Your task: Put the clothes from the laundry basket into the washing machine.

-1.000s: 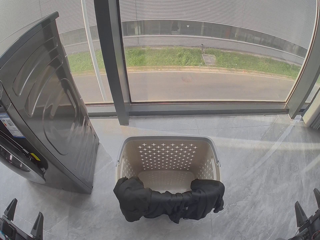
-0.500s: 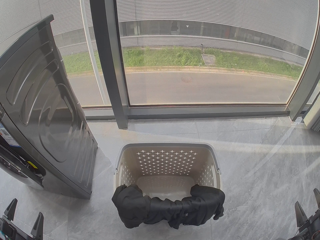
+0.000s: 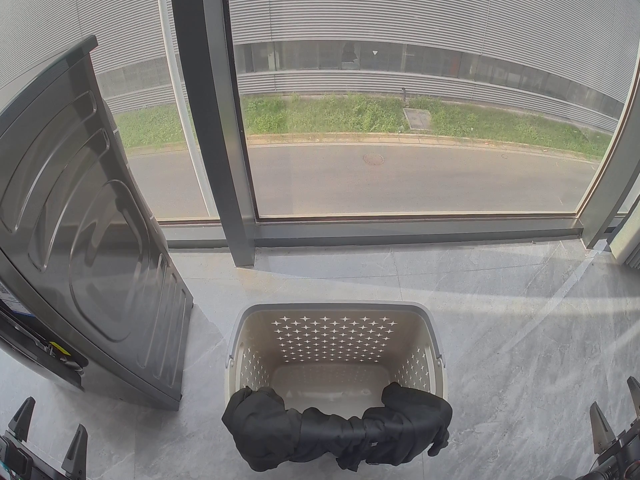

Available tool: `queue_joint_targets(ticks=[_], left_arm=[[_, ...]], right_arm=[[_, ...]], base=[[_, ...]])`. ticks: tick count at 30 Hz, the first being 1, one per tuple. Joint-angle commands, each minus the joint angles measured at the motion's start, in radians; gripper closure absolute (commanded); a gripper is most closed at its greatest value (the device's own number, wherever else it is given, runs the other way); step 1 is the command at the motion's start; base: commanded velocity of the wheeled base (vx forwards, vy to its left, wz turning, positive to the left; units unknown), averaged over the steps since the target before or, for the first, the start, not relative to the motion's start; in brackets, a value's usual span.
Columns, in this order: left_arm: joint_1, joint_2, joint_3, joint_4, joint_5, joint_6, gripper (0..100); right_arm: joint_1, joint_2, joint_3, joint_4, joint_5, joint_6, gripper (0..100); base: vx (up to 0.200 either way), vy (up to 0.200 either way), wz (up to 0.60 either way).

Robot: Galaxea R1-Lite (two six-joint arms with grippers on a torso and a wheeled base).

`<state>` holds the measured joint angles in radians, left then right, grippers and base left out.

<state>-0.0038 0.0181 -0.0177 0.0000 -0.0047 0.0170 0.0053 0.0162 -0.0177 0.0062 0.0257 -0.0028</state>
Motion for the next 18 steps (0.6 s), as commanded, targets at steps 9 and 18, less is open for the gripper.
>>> queue_joint_targets(ticks=[9,18], left_arm=[[-0.001,-0.018,0.016,0.0,0.0,-0.002,0],[-0.001,-0.018,0.016,-0.002,0.0,0.0,0]], right_arm=[[0.001,-0.016,0.018,0.0,0.0,0.0,0],[0.001,-0.016,0.018,0.0,0.0,0.0,0]], base=[[0.067,0.0,0.0],[0.067,0.0,0.0]])
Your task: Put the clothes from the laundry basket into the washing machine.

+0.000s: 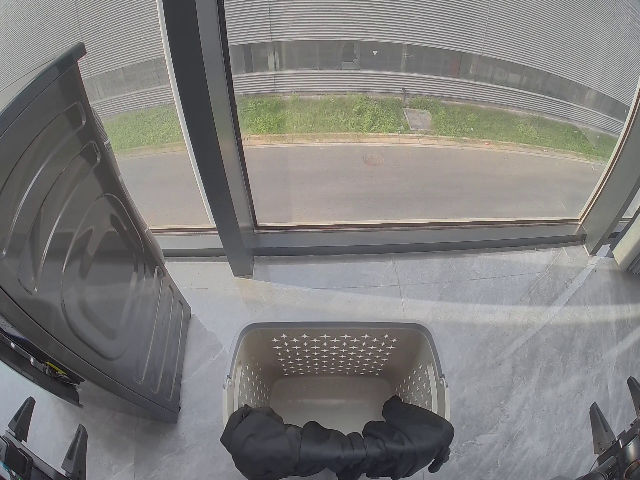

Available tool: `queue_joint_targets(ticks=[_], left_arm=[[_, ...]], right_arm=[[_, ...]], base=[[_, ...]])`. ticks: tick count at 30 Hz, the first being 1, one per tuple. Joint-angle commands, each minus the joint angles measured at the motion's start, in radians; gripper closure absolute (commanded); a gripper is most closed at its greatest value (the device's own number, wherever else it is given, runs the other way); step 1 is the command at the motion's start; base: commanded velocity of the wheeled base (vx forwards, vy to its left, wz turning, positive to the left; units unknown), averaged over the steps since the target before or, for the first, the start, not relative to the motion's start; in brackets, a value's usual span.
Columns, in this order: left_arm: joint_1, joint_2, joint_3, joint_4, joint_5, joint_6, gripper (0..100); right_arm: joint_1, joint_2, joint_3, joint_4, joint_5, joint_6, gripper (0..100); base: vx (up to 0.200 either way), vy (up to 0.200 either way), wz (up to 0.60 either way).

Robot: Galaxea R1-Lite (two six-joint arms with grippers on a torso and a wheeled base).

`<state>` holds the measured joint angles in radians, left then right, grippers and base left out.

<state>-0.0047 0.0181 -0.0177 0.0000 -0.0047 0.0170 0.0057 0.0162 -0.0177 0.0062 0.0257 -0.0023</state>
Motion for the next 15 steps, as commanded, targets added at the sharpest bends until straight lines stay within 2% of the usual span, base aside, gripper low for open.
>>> queue_joint_targets(ticks=[1,9,15], left_arm=[[0.0,-0.018,0.016,-0.002,0.0,0.0,0],[0.0,-0.018,0.016,0.0,0.0,-0.003,0],[0.0,-0.018,0.016,-0.002,0.0,-0.002,0]], right_arm=[[0.0,-0.016,0.018,0.0,0.0,-0.001,0],[0.0,-0.016,0.016,0.0,0.0,-0.001,0],[0.0,-0.016,0.018,0.0,0.0,-0.001,0]], base=[[0.0,0.0,0.0],[0.0,0.0,0.0],[0.2,0.0,0.0]])
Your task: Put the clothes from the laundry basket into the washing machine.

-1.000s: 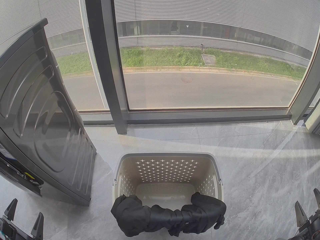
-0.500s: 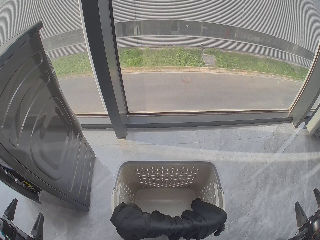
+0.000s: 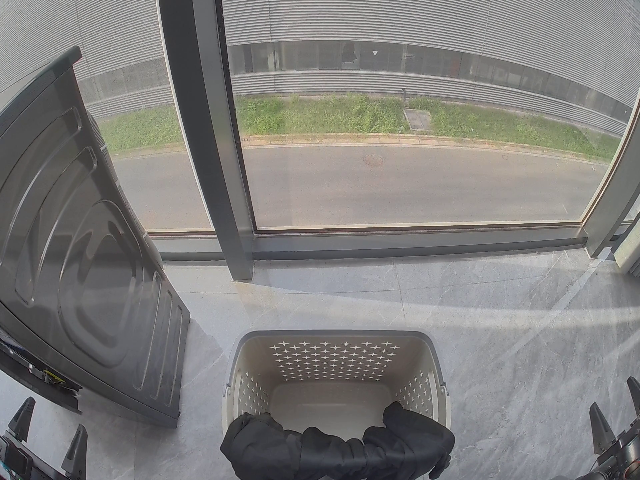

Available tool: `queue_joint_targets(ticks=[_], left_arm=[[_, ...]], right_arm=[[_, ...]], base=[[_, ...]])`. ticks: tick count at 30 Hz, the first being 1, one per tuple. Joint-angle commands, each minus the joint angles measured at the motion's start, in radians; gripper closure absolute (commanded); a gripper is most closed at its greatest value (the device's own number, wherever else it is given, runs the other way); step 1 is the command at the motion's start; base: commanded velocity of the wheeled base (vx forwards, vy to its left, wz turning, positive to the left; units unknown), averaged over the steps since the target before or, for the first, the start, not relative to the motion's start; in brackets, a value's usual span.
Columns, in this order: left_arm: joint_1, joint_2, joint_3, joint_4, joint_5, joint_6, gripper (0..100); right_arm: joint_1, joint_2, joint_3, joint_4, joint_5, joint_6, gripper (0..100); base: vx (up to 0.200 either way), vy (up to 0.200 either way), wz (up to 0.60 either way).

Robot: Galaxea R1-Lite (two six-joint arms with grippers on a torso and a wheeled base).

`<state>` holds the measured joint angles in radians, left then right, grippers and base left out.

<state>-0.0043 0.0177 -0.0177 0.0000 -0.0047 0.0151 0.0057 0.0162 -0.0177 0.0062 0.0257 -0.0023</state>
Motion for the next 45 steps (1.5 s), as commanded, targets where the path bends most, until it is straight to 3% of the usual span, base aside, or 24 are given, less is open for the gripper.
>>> queue_joint_targets(ticks=[1,12,18,45], left_arm=[[0.0,-0.018,0.016,0.0,0.0,0.002,0],[0.0,-0.018,0.016,0.0,0.0,-0.001,0],[0.0,-0.018,0.016,0.0,0.0,0.0,0],[0.0,-0.018,0.016,0.0,0.0,0.002,0]], right_arm=[[0.0,-0.016,0.018,0.0,0.0,0.001,0],[0.0,-0.016,0.016,0.0,0.0,-0.001,0],[0.0,-0.016,0.016,0.0,0.0,0.001,0],[0.0,-0.016,0.016,0.0,0.0,0.001,0]], base=[[0.0,0.0,0.0],[0.0,0.0,0.0],[0.2,0.0,0.0],[0.0,0.0,0.0]])
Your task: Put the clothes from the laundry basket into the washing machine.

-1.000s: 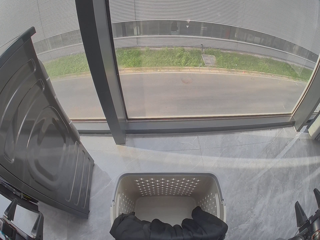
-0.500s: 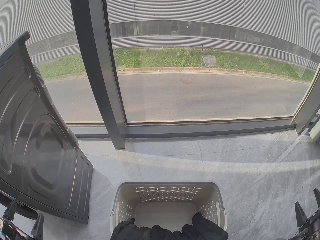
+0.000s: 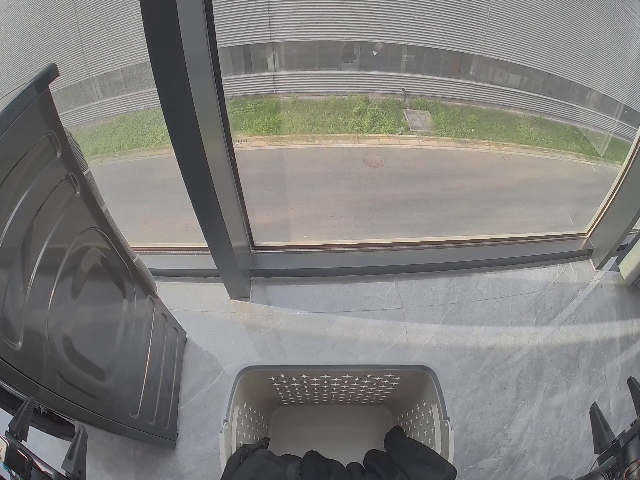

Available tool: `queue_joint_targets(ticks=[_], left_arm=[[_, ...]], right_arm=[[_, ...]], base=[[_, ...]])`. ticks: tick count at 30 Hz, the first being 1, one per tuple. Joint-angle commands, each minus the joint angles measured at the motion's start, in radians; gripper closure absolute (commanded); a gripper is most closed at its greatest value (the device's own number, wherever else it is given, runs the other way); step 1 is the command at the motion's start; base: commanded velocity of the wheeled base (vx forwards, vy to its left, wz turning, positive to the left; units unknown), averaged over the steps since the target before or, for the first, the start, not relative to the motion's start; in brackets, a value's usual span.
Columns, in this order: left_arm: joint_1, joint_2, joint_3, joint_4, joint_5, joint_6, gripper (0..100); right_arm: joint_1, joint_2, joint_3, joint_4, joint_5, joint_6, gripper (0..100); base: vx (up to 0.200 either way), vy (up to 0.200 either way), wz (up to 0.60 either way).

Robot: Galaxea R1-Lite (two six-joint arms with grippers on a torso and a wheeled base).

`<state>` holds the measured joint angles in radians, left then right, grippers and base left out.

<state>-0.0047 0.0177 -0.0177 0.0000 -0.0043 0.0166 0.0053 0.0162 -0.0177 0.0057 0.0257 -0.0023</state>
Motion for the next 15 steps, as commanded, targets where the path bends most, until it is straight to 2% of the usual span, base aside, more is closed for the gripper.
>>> queue_joint_targets(ticks=[1,15], left_arm=[[0.0,-0.018,0.016,0.0,0.0,0.0,0],[0.0,-0.018,0.016,0.0,0.0,0.0,0]], right_arm=[[0.001,-0.016,0.018,0.0,0.0,0.001,0],[0.001,-0.016,0.018,0.0,0.0,-0.001,0]], base=[[0.0,0.0,0.0],[0.0,0.0,0.0]])
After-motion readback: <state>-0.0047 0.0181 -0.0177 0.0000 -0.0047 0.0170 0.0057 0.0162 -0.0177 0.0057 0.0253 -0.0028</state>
